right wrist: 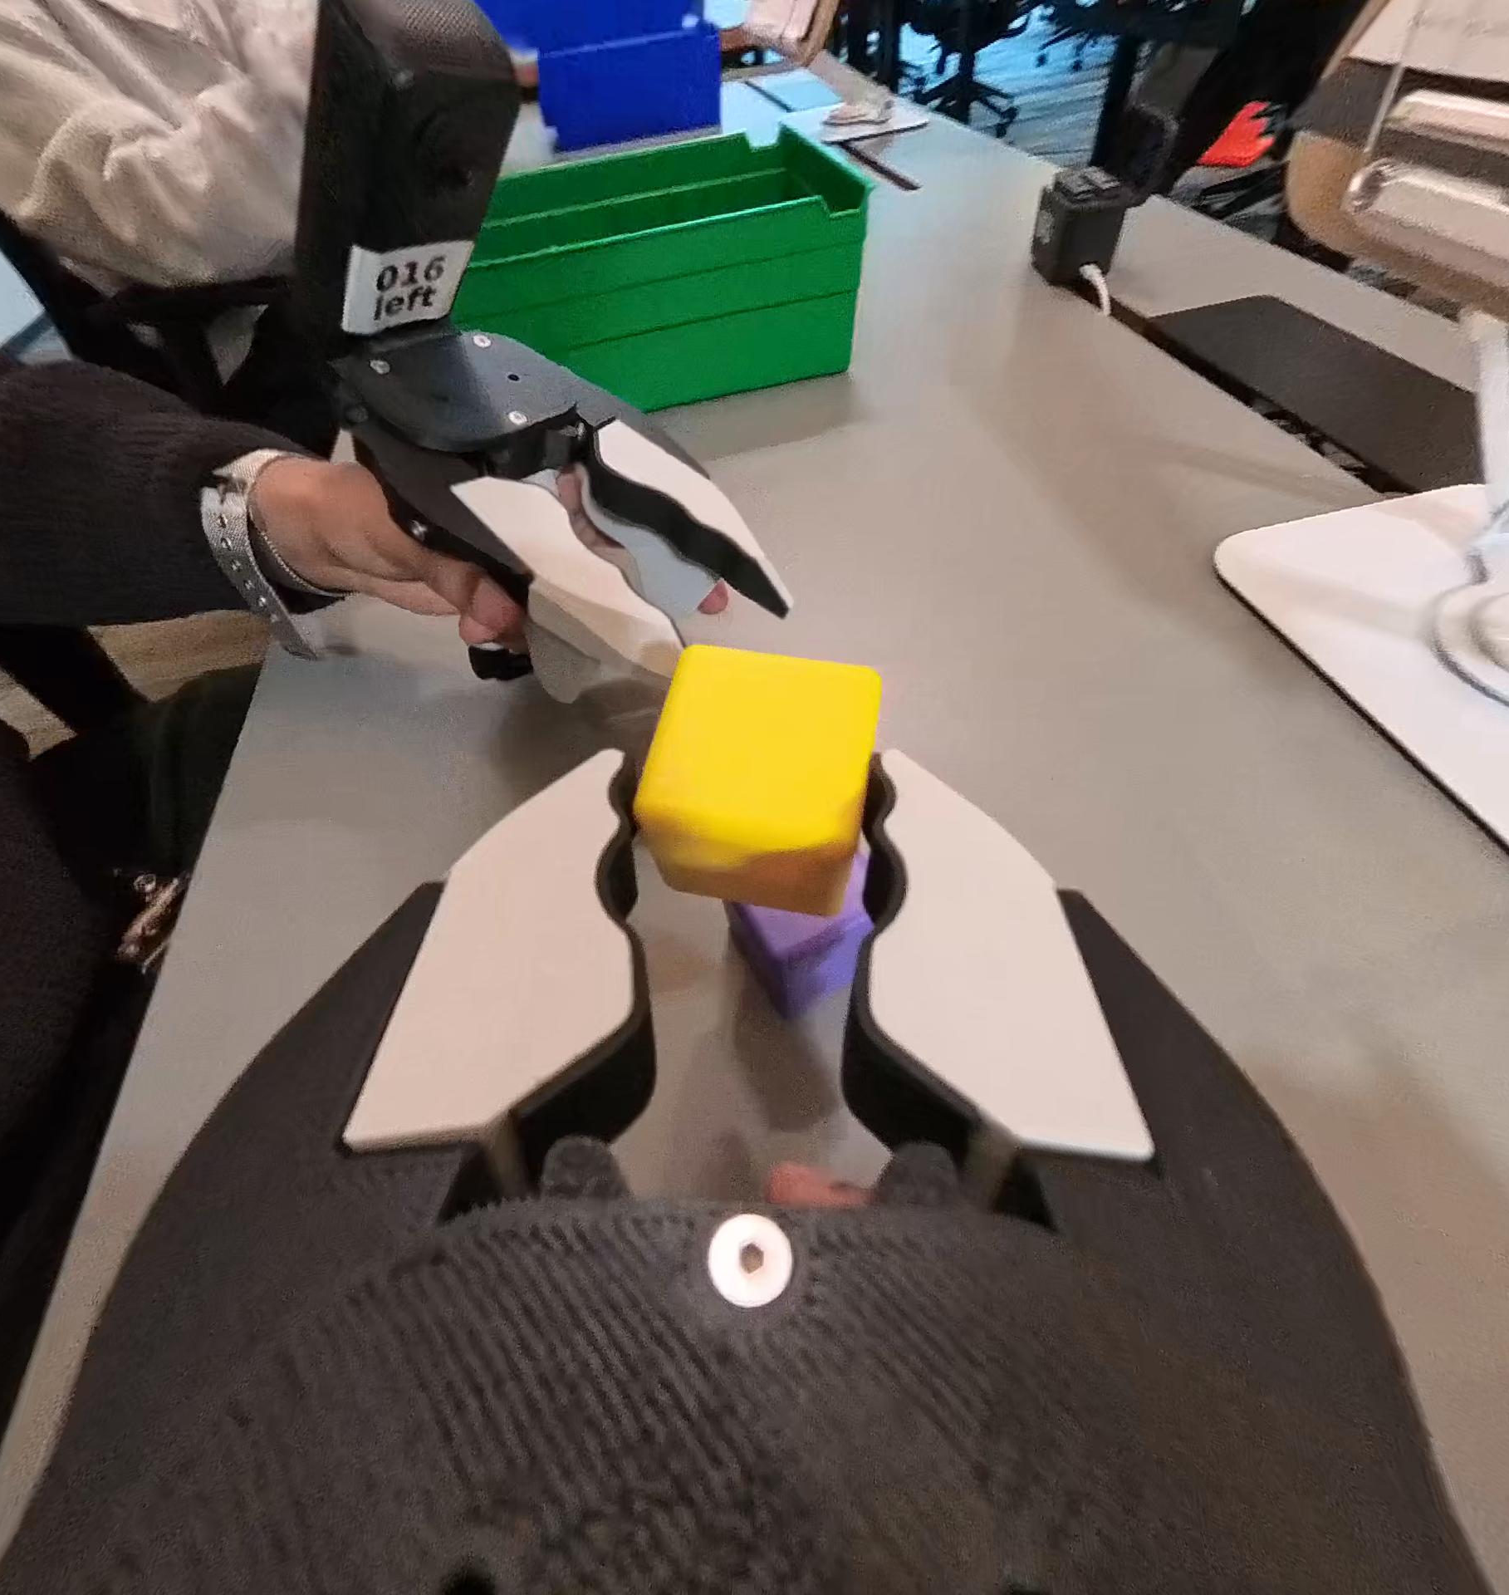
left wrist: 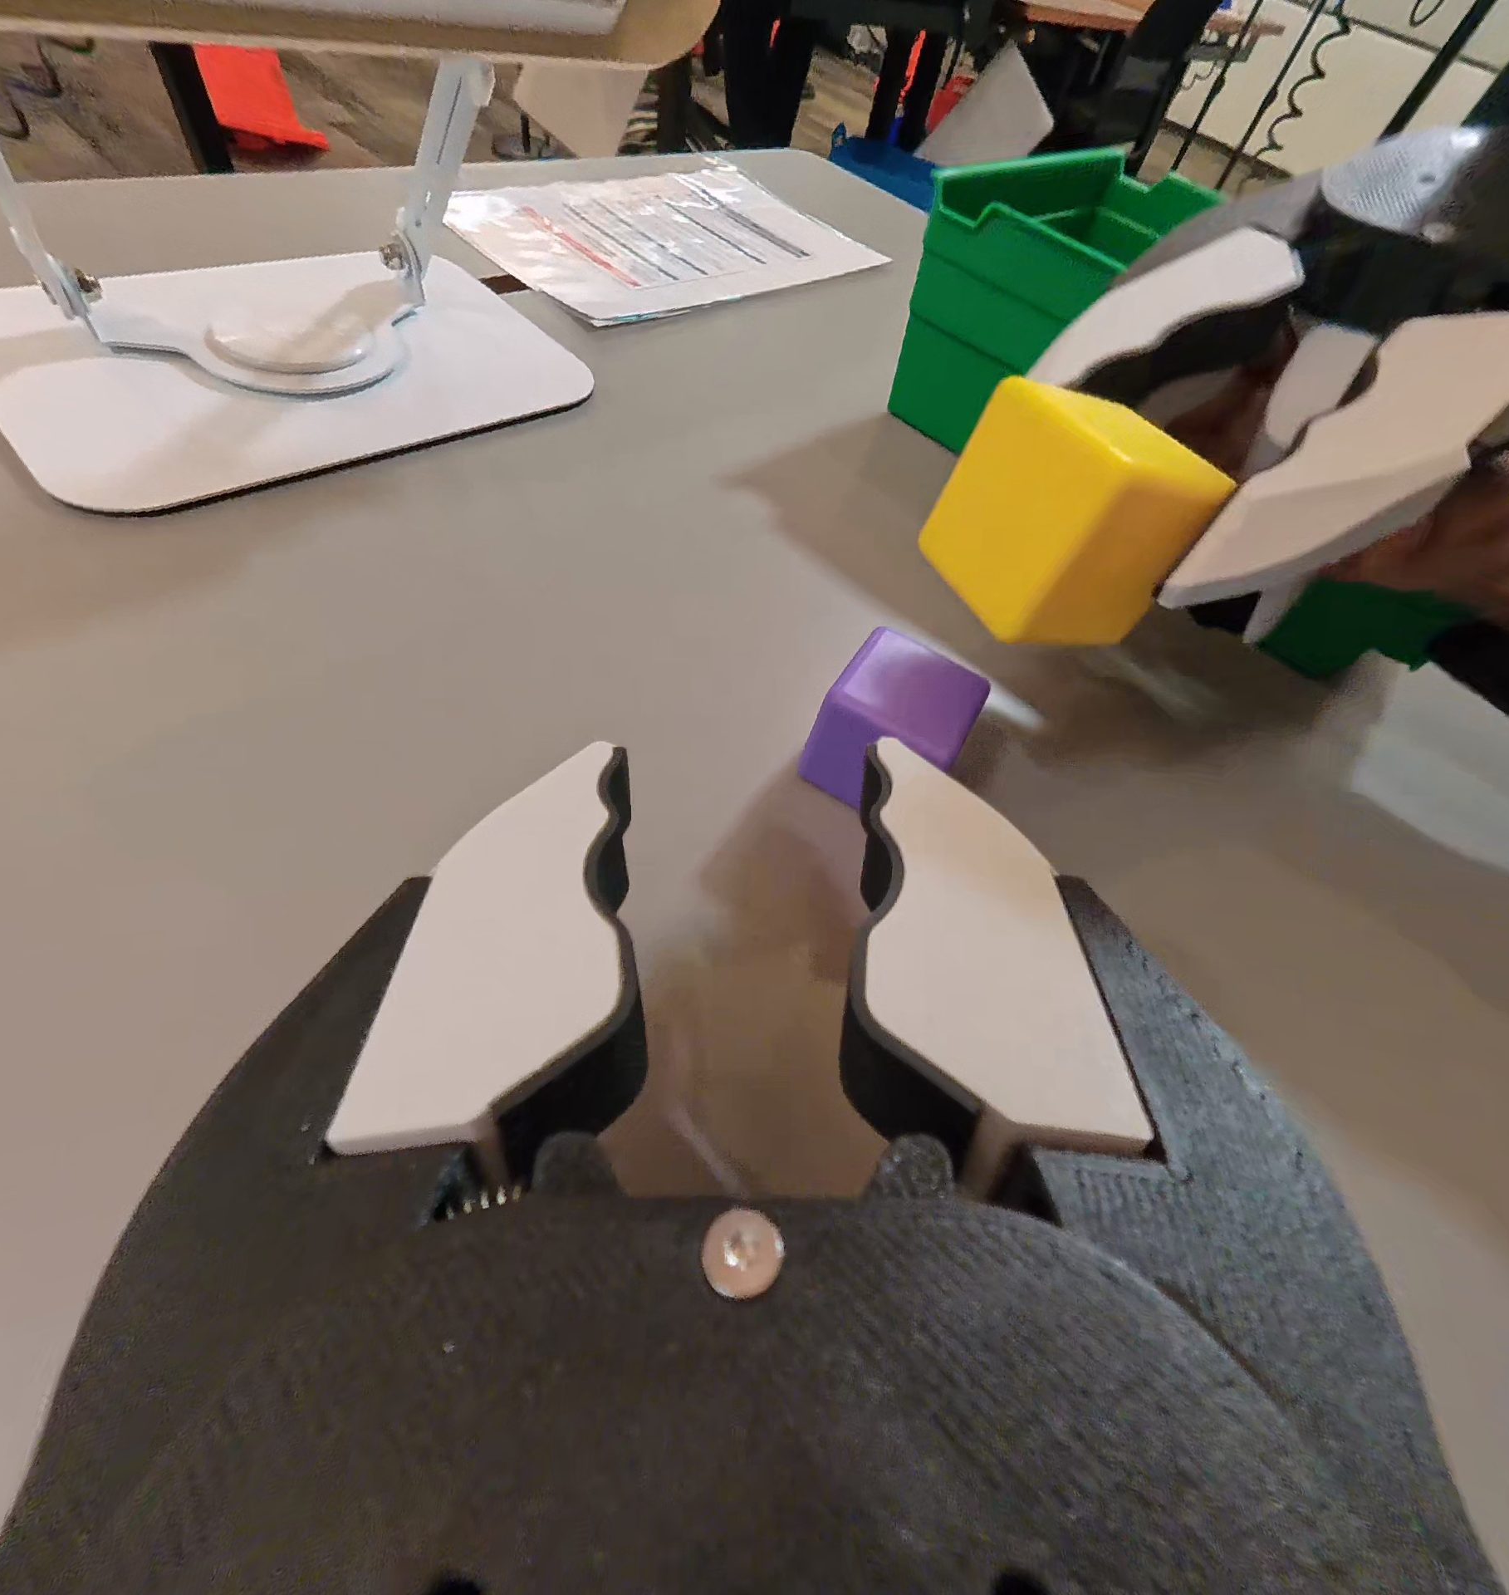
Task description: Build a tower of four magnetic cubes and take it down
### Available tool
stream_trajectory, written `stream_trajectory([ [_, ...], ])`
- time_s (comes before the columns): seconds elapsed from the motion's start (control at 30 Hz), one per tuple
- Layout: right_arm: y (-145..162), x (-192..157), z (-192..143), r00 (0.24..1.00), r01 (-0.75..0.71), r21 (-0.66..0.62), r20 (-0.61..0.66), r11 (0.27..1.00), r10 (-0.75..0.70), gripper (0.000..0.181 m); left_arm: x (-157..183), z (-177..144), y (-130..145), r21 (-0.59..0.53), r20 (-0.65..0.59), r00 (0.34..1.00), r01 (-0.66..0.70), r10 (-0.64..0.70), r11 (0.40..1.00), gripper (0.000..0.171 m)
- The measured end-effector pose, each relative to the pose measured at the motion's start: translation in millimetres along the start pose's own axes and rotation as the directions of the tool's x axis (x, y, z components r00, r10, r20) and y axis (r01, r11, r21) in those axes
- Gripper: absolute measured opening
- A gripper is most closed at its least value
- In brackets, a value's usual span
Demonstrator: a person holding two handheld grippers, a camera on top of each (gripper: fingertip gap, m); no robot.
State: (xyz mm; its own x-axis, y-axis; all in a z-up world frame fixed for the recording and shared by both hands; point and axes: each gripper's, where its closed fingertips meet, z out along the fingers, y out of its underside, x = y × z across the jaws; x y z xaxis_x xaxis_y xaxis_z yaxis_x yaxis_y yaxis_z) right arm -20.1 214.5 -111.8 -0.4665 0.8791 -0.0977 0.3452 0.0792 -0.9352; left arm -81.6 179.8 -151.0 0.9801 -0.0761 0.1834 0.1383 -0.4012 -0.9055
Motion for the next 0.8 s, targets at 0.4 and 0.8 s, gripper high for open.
stream_trajectory([
  [0.4,12,24,16,0.998,0.047,-0.141,-0.046,0.989,-0.053,0.051,-10,-22,14,-0.007,0.019,0.999,0.032,-0.032,0.999,0.053],
  [0.8,28,24,21,0.995,0.0,-0.183,-0.102,0.983,-0.019,0.051,-8,-29,14,0.006,0.006,0.999,0.04,-0.04,0.999,0.053],
])
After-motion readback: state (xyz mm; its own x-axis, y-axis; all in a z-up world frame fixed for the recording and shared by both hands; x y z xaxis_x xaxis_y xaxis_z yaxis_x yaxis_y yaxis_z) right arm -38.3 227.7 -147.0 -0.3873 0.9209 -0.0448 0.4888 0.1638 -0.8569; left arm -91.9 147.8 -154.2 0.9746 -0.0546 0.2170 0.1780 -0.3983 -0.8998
